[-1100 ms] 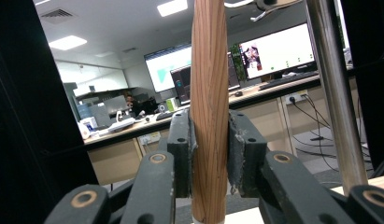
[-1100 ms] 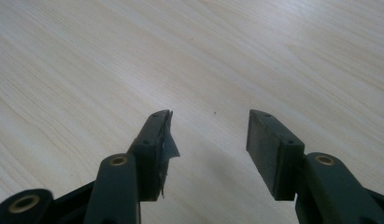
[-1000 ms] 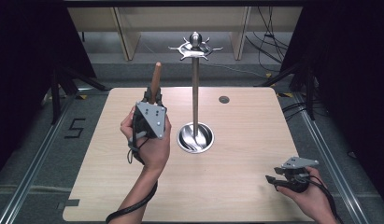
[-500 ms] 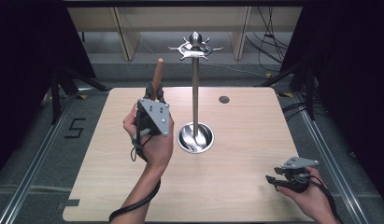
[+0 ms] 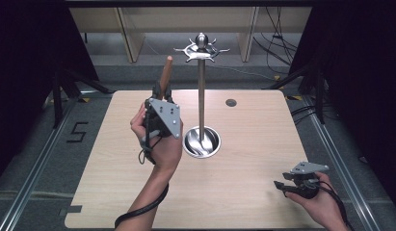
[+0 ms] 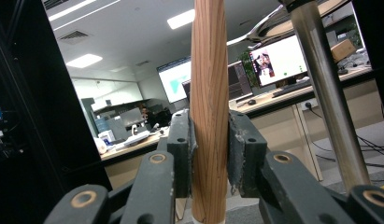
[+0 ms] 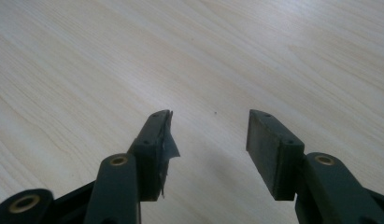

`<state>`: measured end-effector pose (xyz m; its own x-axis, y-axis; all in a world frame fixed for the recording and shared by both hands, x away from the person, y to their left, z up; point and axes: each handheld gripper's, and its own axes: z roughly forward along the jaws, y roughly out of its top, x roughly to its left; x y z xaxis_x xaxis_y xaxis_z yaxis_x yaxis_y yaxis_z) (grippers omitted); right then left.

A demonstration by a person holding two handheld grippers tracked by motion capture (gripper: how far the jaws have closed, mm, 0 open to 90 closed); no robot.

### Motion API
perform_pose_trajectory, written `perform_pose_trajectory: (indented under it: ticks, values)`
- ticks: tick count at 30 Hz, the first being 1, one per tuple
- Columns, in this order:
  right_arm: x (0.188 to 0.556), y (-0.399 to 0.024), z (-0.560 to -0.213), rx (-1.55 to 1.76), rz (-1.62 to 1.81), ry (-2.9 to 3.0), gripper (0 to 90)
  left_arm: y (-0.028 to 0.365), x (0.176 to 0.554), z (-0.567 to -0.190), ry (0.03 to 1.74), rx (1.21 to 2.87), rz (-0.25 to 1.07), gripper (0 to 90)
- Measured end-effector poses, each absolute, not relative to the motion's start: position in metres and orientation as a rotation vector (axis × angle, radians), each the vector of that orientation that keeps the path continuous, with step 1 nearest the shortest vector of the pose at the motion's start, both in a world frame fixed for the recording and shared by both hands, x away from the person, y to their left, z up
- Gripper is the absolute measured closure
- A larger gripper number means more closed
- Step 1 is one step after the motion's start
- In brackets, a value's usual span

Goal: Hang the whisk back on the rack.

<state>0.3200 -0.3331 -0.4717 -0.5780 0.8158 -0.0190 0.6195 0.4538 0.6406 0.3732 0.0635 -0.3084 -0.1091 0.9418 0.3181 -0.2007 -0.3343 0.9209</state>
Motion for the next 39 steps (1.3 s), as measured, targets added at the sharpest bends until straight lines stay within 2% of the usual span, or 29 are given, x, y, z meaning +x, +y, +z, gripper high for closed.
perform_pose_trajectory:
  ticks: [39]
  values:
    - [0.320, -0.333, -0.471, 1.233, 0.857, 2.381, 50.9, 0.050, 0.379, -0.304, 0.889, 1.289, 1.652, 71.9]
